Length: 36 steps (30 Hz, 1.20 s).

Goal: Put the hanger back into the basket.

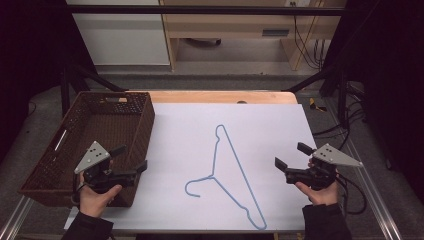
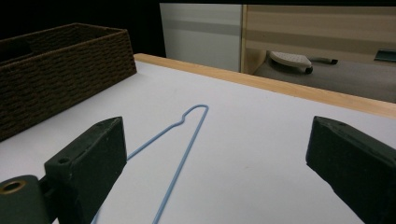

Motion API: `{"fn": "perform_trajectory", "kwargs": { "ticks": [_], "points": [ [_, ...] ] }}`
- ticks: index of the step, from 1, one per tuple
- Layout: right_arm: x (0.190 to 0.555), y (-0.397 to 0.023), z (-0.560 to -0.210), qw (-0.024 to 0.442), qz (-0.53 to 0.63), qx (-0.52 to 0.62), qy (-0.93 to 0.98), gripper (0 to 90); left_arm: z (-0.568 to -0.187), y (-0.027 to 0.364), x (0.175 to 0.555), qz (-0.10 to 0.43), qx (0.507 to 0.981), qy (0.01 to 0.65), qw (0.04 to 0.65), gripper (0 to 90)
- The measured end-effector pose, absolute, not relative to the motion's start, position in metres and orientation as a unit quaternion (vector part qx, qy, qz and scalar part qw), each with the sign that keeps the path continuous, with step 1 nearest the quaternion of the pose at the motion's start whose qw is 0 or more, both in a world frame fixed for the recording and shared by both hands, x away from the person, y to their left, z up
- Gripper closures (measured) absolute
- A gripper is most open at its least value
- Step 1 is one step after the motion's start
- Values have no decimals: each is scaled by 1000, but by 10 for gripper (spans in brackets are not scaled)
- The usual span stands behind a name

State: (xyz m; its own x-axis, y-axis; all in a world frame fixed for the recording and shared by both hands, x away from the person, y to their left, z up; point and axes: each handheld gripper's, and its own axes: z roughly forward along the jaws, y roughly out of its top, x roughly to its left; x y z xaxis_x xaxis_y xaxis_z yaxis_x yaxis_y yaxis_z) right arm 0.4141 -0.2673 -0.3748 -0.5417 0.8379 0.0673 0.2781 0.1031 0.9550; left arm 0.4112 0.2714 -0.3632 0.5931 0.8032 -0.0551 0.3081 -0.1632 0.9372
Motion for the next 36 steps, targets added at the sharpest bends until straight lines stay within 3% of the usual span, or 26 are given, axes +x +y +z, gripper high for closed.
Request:
{"fn": "perform_trajectory", "kwargs": {
  "ticks": [15, 36],
  "points": [
    [411, -251, -370, 262, 515, 397, 713, 57, -363, 269, 411, 239, 731, 380, 515, 64],
    [411, -183, -381, 216, 465, 363, 778, 80, -364, 263, 411, 239, 738, 372, 510, 65]
  ]
}}
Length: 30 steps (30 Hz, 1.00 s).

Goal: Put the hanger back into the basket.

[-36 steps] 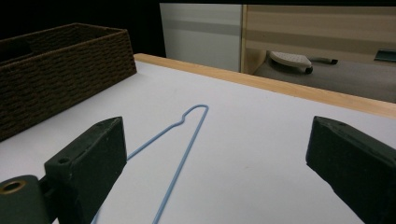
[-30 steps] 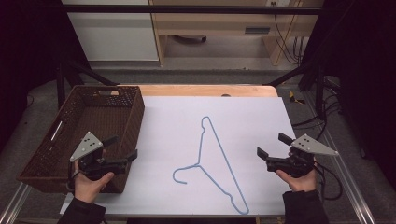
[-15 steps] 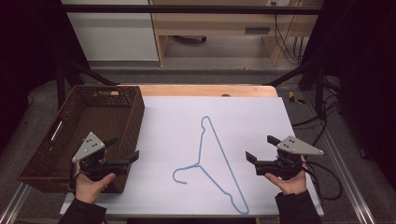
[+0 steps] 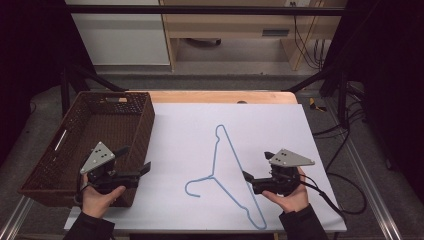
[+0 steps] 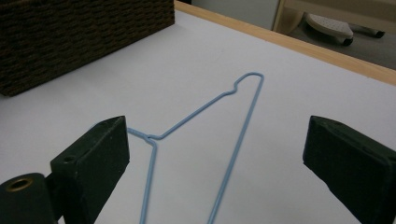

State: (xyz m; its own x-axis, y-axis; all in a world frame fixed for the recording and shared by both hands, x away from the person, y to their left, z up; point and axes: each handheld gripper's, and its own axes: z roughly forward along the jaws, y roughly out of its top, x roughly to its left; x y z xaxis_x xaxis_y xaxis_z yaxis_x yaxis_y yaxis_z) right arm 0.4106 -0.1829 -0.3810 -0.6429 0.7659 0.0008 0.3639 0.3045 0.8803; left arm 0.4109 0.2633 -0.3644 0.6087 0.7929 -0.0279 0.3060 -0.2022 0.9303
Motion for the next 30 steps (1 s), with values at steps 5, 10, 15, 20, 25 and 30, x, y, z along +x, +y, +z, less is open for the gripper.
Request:
{"fn": "perform_trajectory", "kwargs": {
  "ticks": [5, 10, 15, 20, 25, 30],
  "points": [
    [413, -167, -388, 203, 446, 361, 793, 79, -364, 263, 410, 240, 740, 369, 509, 65],
    [415, -153, -397, 191, 433, 356, 806, 93, -365, 262, 411, 238, 741, 368, 509, 65],
    [417, -140, -407, 180, 416, 353, 819, 122, -365, 260, 411, 238, 743, 367, 507, 66],
    [419, -129, -419, 168, 398, 349, 832, 176, -365, 260, 410, 238, 743, 366, 508, 65],
    [421, -120, -430, 164, 379, 349, 841, 212, -365, 259, 410, 238, 743, 365, 509, 66],
    [424, -113, -443, 156, 360, 351, 850, 246, -365, 259, 410, 236, 743, 365, 509, 67]
  ]
}}
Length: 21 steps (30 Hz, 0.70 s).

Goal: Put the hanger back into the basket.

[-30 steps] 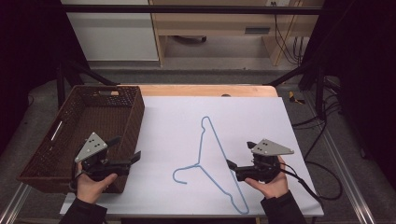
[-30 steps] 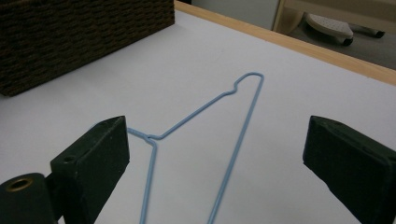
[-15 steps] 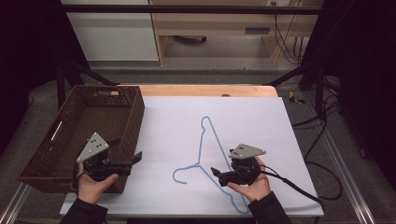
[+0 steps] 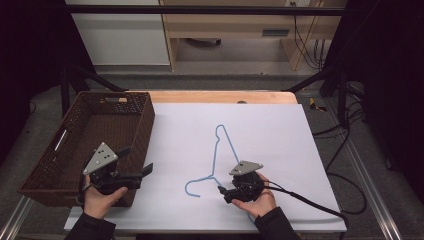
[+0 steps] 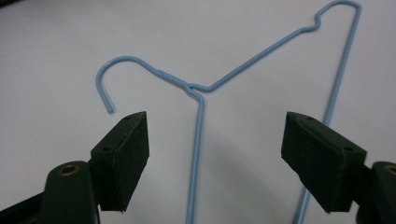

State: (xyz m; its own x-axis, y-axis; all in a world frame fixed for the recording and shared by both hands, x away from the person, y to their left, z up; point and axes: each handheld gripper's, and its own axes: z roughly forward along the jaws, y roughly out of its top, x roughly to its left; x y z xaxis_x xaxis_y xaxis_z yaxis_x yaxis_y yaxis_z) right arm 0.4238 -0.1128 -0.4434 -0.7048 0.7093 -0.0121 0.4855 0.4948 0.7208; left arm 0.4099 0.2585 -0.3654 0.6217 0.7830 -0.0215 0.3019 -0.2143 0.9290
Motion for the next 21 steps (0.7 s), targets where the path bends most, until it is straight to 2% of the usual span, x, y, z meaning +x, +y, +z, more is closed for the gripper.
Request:
{"fn": "perform_trajectory", "kwargs": {
  "ticks": [7, 11, 21],
  "points": [
    [426, -107, -455, 142, 345, 348, 860, 309, -366, 258, 410, 236, 744, 364, 509, 68],
    [428, -105, -462, 126, 335, 346, 867, 384, -366, 257, 410, 236, 745, 364, 507, 69],
    [430, -102, -470, 124, 309, 351, 875, 513, -368, 254, 410, 235, 749, 362, 503, 71]
  ]
}}
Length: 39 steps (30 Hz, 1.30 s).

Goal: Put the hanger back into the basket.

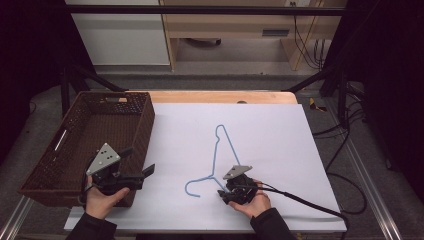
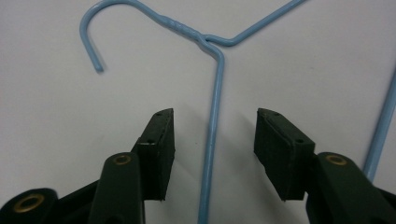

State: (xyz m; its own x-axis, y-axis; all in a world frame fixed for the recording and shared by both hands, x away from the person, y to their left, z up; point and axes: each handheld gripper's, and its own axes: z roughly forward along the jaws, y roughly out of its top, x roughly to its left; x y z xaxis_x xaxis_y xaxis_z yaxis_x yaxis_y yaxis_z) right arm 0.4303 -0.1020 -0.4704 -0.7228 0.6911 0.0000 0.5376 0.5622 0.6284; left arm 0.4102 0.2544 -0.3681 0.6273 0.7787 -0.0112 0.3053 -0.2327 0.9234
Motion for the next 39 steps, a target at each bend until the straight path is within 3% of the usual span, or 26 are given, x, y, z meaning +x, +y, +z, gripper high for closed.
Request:
{"fn": "perform_trajectory", "kwargs": {
  "ticks": [11, 21, 27, 39],
  "points": [
    [429, -102, -468, 121, 301, 358, 876, 706, -368, 253, 410, 236, 751, 360, 501, 74],
    [429, -101, -467, 117, 291, 368, 875, 822, -370, 250, 411, 234, 755, 359, 496, 75],
    [429, -100, -466, 107, 290, 384, 870, 866, -371, 248, 410, 233, 757, 358, 495, 76],
    [429, -100, -465, 97, 292, 404, 861, 874, -377, 235, 409, 223, 770, 346, 488, 75]
  ]
}}
